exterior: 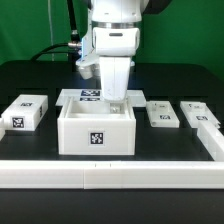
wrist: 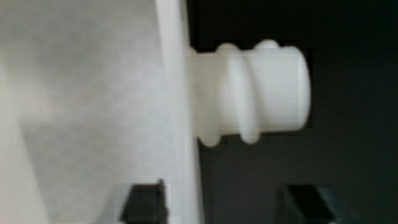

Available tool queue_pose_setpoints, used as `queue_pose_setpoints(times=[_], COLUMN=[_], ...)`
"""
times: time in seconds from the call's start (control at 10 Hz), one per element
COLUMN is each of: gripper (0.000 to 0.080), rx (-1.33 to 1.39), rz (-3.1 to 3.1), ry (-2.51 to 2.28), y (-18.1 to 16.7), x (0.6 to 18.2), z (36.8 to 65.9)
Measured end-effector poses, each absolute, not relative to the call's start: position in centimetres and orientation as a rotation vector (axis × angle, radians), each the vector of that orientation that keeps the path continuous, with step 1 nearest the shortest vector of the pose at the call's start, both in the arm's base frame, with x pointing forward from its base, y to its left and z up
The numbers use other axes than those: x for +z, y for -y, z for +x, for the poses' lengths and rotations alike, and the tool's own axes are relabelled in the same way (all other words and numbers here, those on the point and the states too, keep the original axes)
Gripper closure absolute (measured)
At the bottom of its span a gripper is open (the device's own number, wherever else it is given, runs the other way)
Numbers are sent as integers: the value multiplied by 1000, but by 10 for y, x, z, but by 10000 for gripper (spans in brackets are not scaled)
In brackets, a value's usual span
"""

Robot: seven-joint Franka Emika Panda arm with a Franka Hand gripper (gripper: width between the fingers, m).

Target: Assemble cabinet

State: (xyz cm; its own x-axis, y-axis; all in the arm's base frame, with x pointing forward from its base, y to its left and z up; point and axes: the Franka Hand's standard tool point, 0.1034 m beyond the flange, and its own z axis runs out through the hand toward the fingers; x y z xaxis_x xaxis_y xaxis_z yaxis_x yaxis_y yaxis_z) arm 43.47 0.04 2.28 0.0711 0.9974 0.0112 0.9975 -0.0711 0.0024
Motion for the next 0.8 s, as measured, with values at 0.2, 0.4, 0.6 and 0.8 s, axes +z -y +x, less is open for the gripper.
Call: queue_pose_setpoints(times=[0.2, 0.4, 0.6, 0.8], gripper=[765, 765, 765, 765], rx=[-15, -15, -15, -12], rz=[-2296, -2297, -2296, -2280], ry=[2135, 2135, 2135, 2153], y=[0, 0, 0, 1], x=[23, 23, 23, 24], z=[435, 435, 435, 439])
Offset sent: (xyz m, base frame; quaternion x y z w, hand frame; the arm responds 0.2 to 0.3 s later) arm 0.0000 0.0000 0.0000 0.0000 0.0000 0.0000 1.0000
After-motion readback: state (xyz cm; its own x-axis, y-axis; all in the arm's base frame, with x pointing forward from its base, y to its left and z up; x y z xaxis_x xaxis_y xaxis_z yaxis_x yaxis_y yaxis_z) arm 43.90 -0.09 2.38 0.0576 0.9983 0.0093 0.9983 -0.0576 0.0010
